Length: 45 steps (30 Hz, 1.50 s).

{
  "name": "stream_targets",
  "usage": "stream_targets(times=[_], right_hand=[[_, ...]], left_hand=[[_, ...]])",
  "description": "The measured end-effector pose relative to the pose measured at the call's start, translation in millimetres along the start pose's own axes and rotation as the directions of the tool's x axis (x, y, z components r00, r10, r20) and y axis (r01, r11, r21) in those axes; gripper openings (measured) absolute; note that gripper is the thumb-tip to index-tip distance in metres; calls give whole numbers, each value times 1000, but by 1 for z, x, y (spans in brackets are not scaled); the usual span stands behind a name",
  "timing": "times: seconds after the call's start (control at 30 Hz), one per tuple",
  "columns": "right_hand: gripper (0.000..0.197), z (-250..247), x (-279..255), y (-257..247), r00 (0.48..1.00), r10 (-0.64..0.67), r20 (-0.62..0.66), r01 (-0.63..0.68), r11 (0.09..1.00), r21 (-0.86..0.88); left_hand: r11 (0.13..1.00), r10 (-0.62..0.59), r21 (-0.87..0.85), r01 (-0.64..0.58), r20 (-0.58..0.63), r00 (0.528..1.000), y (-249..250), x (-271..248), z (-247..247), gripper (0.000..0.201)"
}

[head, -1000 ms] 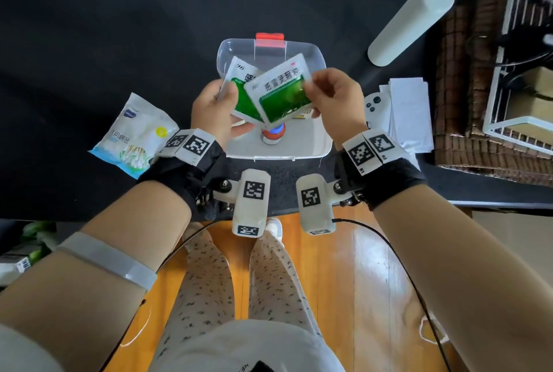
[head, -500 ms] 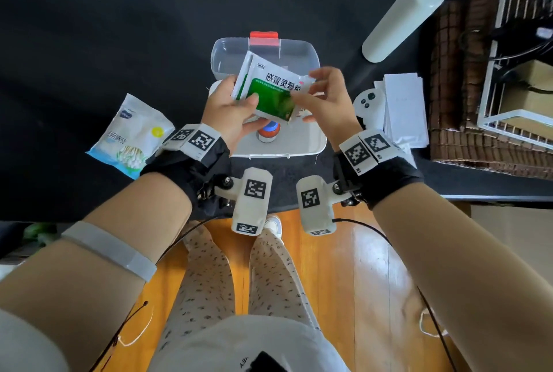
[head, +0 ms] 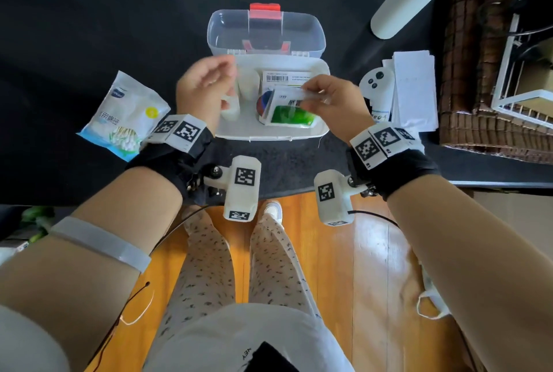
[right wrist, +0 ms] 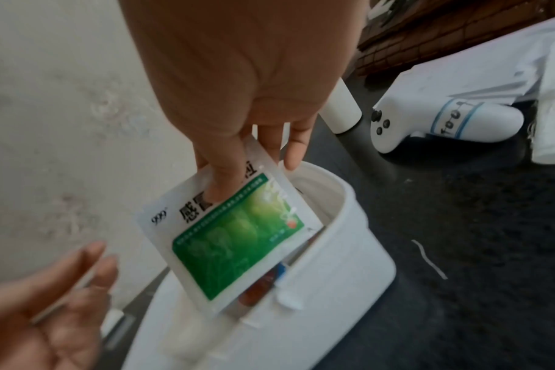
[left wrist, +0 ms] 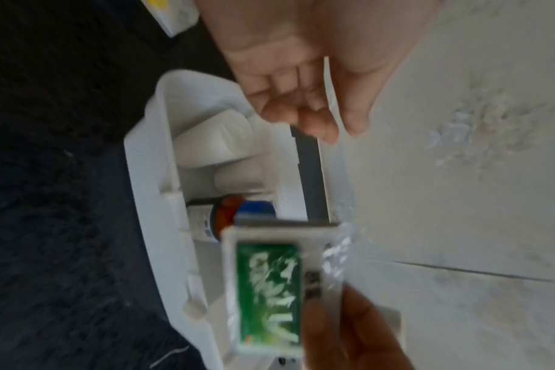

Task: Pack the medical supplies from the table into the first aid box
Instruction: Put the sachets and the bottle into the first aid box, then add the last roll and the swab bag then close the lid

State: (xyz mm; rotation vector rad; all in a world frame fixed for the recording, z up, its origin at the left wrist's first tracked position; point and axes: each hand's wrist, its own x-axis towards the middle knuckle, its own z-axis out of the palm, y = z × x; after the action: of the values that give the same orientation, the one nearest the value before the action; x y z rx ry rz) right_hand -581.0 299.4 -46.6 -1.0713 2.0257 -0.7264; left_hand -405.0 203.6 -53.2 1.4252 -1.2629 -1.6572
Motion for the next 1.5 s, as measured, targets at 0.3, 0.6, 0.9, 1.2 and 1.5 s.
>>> stream_targets(times=[0.3, 0.6, 0.9, 1.2, 1.5], right_hand=[[17, 34, 4, 22, 990, 43, 134, 26, 879, -476], [42, 29, 14, 13, 937, 162, 309, 64, 792, -607], [32, 14, 14, -20, 983, 103, 152, -36, 920, -391], [28, 71, 51, -131, 980, -28, 197, 85, 953, -291], [28, 200, 118, -261, 946, -1, 323, 105, 947, -302]], left_hand=[[930, -84, 356, 90, -32, 996, -37, 8, -31, 50], [950, -108, 289, 121, -60, 992, -44, 13, -38, 52], [961, -174, 195, 198, -134, 976, -21, 13, -40, 43], [981, -178, 57, 188, -143, 974, 33, 42, -108, 24], [979, -112, 143, 143, -205, 972, 72, 109, -275, 17]])
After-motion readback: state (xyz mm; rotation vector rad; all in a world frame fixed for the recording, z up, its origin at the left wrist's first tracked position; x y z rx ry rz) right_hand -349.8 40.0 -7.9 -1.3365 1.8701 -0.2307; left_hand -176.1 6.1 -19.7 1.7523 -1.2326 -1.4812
